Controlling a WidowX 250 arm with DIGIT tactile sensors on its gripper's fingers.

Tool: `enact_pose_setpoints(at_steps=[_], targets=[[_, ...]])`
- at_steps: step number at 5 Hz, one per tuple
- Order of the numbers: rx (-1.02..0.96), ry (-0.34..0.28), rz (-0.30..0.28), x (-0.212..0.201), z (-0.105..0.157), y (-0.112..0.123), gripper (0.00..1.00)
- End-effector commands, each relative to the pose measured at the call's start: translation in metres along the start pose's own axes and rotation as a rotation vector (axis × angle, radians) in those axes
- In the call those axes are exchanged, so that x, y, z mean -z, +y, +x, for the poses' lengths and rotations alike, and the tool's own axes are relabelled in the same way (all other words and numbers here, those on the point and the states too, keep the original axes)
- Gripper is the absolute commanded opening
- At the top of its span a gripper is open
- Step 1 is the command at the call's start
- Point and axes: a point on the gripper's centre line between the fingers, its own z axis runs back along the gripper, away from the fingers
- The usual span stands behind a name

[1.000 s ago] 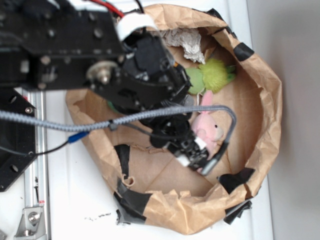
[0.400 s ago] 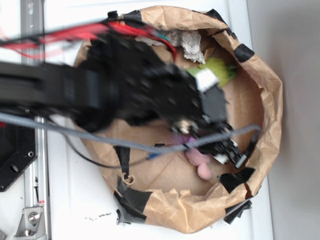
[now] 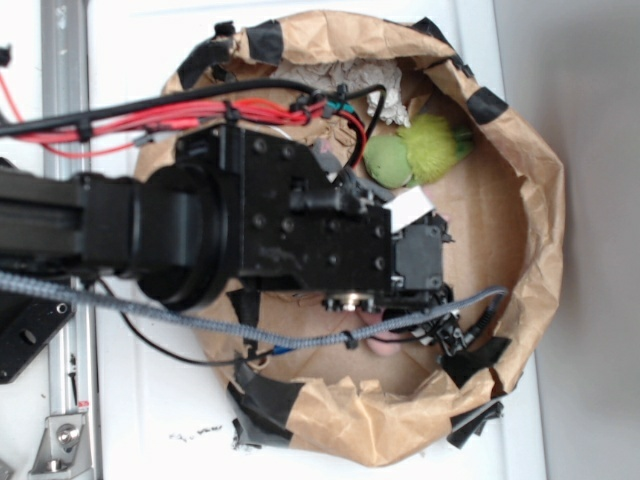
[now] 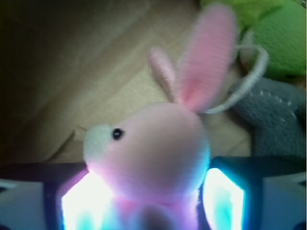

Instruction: Grab the pink bunny.

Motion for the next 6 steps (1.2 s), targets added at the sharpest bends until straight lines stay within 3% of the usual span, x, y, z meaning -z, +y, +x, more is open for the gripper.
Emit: enact_pose_setpoints(at_steps=[1,2,3,4,5,6], targets=[[0.108,0.052,-0.020,-0.037,0.008,0.015,0.00],[0.341,0.076,0.077,-0.085,0.034,0.010,0.00],[0.500,0.062,0.091,-0.119,0.056,-0.002,0.00],[0.555,0.124,0.054,-0.140,0.054,-0.009,0.00],[0.602,-0.046,0.126,-0.150,0.055,-0.009,0.00],[0.641,-0.037,0.129,-0.149,0.053,-0.002,0.00]])
